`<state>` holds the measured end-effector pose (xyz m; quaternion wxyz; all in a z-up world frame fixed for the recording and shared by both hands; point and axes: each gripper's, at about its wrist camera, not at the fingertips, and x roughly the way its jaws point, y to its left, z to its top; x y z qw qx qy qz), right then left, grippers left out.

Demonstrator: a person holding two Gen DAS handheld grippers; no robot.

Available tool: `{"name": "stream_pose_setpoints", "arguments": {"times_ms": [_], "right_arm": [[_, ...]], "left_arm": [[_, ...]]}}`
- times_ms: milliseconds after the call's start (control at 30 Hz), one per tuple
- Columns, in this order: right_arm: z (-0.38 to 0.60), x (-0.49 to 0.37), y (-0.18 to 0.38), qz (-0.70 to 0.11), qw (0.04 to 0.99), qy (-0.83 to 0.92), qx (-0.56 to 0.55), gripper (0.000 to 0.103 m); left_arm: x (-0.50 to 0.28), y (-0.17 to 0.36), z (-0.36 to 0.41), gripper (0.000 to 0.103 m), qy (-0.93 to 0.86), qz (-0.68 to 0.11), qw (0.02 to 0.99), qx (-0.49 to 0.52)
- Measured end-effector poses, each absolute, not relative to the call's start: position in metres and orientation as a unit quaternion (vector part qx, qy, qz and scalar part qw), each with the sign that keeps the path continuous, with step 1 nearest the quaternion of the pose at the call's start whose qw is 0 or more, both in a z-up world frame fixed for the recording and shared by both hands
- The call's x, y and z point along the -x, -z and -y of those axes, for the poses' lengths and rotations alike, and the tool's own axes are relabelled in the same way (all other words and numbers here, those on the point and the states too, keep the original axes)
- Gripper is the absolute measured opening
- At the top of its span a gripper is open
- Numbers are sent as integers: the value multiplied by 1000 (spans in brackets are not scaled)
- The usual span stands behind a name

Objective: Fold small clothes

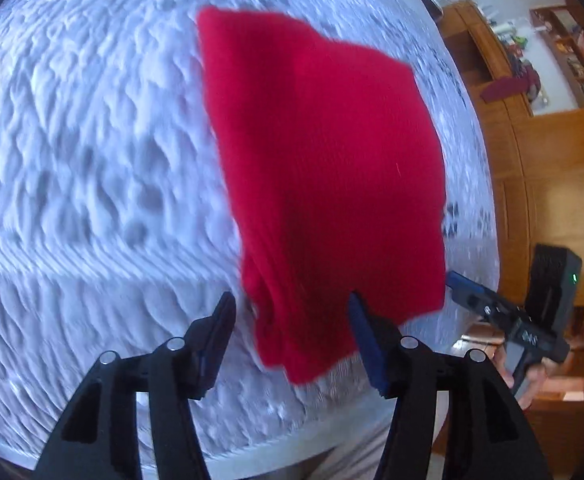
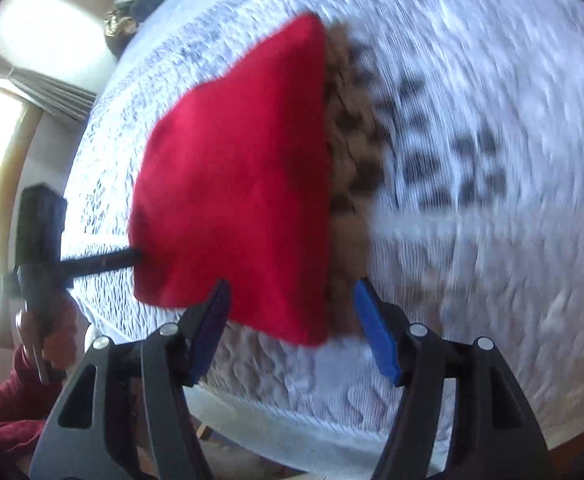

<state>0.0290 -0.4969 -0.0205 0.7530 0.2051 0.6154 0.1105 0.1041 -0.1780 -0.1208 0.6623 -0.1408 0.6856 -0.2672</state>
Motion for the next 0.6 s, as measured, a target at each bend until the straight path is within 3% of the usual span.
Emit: {"name": "stream_pose_setpoints", "arguments": {"times_ms": [67,233,367,500,600], "right_arm": [[498,-24,32,-621,741,-118,-226,48],[493,-19,47,-639,737,-93,-201,33],[485,-16,50,-644,742,-80,-169,33],[478,-11,38,-632,756,-71,-157,36],[477,0,16,-609,778,-59,-141,49]], "left_arm": [[-94,128,193,56,262,-693,663,109],[-91,138,208,47,238,-698,674,54],[-81,138,217,47,240,-682,691,23],[-81,136,211,47,233,-680,691,72],[-75,117,203,60,198,-662,720,67]]}}
